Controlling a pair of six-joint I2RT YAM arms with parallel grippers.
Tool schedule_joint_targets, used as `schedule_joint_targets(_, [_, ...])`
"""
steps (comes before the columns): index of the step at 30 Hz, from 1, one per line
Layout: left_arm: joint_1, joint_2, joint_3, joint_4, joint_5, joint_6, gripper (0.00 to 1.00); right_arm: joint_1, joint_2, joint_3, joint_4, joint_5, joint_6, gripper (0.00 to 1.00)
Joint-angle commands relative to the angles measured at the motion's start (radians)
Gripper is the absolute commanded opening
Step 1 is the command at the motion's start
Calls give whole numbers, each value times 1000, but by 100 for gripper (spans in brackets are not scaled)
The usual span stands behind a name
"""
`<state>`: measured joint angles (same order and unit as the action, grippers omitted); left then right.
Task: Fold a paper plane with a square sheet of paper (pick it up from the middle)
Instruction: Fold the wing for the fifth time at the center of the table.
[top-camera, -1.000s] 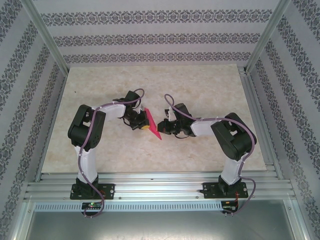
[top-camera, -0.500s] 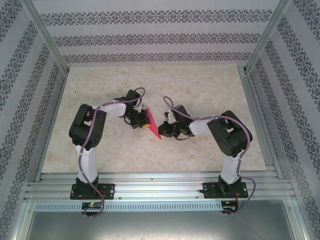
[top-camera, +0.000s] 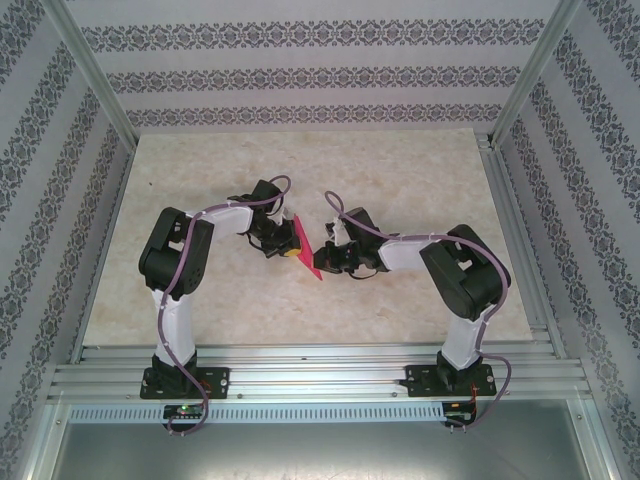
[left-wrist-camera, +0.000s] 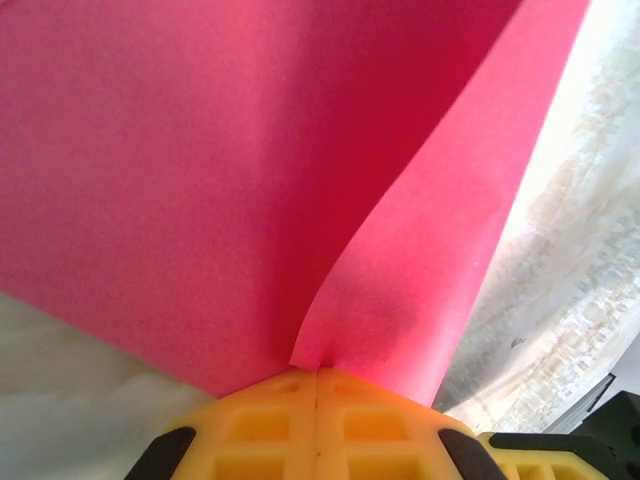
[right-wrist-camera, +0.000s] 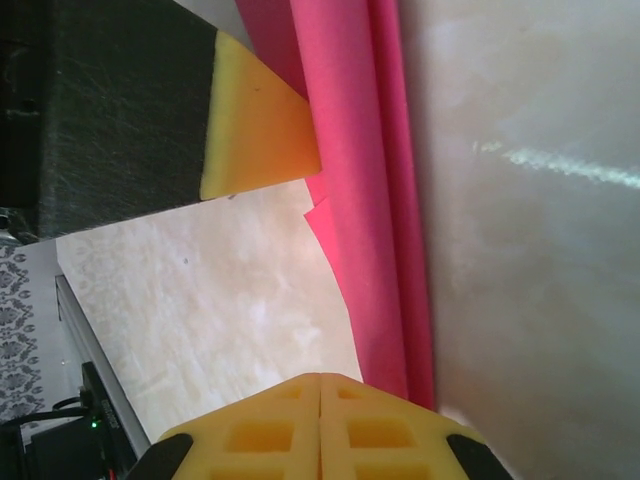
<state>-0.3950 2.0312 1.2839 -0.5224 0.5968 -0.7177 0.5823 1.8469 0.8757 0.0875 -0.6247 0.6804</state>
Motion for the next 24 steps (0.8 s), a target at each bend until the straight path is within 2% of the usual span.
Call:
schedule_joint_targets(1, [0, 31, 18, -26, -7, 20, 0, 5, 22, -13, 1, -18, 1, 7])
schedule_joint_targets(8, [0, 29, 17, -35, -18, 22, 0, 5, 113, -36, 73, -62, 44, 6])
schedule_joint_targets(11, [0, 33, 21, -37, -14, 23, 0, 10, 125, -25, 17, -32, 15, 6])
schedule_joint_targets(19, [2, 33, 25, -47, -24, 28, 0, 16, -43, -21, -18, -44, -7, 8])
schedule_joint_targets(21, [1, 33, 24, -46, -20, 28, 0, 14, -44, 6, -68, -14, -26, 8])
schedule_joint_targets(24, [1, 32, 23, -44, -17, 27, 0, 17, -18, 26, -52, 6, -15, 8])
